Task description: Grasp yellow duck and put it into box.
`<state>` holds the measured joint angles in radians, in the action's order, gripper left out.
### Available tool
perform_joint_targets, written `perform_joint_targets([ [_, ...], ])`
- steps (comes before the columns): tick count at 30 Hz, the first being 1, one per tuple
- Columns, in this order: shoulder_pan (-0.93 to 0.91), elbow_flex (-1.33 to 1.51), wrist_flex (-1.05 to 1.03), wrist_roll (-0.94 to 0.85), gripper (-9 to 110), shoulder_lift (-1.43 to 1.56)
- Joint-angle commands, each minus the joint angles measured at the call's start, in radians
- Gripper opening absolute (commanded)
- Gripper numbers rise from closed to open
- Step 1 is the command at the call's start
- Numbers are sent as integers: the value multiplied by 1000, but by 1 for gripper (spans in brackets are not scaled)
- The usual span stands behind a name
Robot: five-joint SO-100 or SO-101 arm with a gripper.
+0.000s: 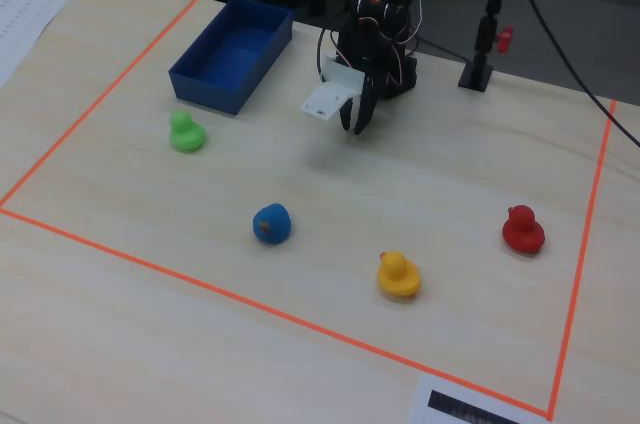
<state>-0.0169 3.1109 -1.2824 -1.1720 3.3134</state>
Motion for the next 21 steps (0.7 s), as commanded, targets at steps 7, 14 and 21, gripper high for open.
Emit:
perform_joint_targets([
  [7, 23, -314, 129, 6, 36, -390],
  [14, 199, -1172, -5, 187, 50, -1175],
  [21, 311, -1683, 9, 374, 50, -1750],
])
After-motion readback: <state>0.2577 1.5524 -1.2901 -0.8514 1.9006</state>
